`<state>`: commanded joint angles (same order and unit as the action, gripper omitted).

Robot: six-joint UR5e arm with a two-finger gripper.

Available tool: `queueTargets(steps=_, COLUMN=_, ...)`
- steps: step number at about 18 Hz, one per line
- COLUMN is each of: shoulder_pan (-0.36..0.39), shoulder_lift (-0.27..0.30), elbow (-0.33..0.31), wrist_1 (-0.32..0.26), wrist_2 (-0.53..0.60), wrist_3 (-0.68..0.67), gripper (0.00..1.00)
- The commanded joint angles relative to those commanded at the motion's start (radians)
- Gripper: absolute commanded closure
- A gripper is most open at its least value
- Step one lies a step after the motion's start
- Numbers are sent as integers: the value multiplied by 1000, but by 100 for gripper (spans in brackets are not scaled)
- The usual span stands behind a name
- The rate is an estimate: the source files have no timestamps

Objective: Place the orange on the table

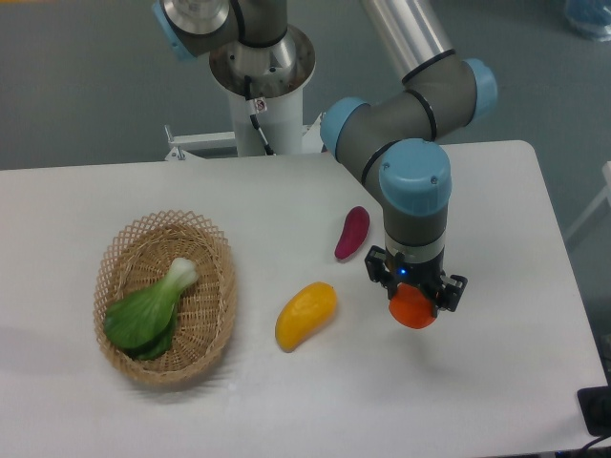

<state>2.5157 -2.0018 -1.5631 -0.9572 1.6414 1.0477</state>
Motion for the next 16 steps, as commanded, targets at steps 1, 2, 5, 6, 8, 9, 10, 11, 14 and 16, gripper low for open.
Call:
queueTargets(steps=1, shoulder_pan=0, shoulder_lift=0, elbow=0, wrist_1=2, wrist_2=0, wrist_3=-2, gripper=32)
queueTargets(steps=2, shoulder_pan=0, shoulder_lift=0, elbow=-2, wrist_1=3, wrist_2=-2, wrist_3=-2, gripper=32)
queueTargets(steps=5, shoulder_pan=0, shoulder_lift=0, elbow=6, wrist_1=3, wrist_2=-2, wrist_3=0, gripper=31)
queueTargets(steps=6, shoulder_pan=0, shoulder_lift=0, elbow=8, wrist_1=3, wrist_2=-3, wrist_3=2, gripper=31)
queueTargets(steps=8, shoulder_pan=0, shoulder_lift=0, elbow=6, wrist_1=2, wrist_2=-2, wrist_3=0, gripper=31)
queueTargets(steps=9, shoulder_pan=0, shoulder_lift=0, elbow=-1, wrist_1=3, wrist_2=-2, wrist_3=2, gripper=31)
queueTargets(steps=10, shoulder_pan=0, shoulder_lift=2, elbow=-5, wrist_1=3, wrist_2=-3, wrist_3=2, gripper=32)
queueTargets(steps=11, shoulder_pan=0, shoulder_lift=2, elbow=-6, wrist_1=3, wrist_2=-5, wrist_3=-3, gripper=32)
queueTargets(steps=14, shoulder_pan=2, shoulder_lift=6, elbow=-21, wrist_1=5, wrist_2=-5, wrist_3=-6, gripper=32)
queueTargets(steps=16, shoulder_pan=3, shoulder_lift=14, elbow=-64, wrist_1=14, wrist_2=-6, wrist_3=-6, gripper=32)
